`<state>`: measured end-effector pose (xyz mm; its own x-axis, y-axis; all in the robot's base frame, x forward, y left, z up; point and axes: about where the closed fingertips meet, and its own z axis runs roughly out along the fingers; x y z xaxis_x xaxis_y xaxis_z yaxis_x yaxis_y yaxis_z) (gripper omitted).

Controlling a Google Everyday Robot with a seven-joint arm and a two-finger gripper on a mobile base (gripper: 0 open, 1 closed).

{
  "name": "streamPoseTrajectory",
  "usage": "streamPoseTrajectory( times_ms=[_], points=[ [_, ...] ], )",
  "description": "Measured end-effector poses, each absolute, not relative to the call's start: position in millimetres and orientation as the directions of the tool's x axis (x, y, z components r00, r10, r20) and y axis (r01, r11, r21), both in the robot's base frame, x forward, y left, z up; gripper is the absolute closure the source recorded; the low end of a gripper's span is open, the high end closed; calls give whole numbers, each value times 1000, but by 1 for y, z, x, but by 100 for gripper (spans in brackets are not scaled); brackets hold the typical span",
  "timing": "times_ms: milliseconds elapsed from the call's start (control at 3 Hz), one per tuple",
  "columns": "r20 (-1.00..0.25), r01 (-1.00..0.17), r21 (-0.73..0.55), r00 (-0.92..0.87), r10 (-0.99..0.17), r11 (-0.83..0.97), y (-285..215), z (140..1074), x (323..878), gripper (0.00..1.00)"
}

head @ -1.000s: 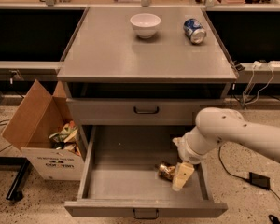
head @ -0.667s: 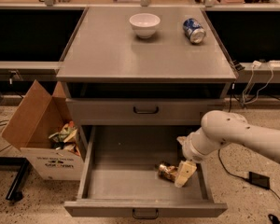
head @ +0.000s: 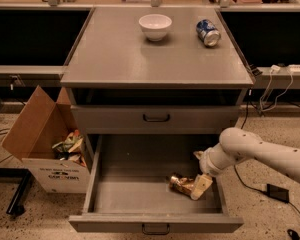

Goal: Pick orange can from middle drawer and place on counter

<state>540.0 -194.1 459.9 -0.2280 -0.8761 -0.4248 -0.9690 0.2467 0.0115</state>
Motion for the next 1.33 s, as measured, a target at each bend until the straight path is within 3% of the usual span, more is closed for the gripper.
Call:
streamPoseTrajectory(
  times_ms=[667, 1333],
  points=[
    [-391, -974, 73, -225, -893, 214, -192, 383, 552, 0],
    [-365, -974, 93, -228, -903, 208, -187, 356, 553, 42]
  ],
)
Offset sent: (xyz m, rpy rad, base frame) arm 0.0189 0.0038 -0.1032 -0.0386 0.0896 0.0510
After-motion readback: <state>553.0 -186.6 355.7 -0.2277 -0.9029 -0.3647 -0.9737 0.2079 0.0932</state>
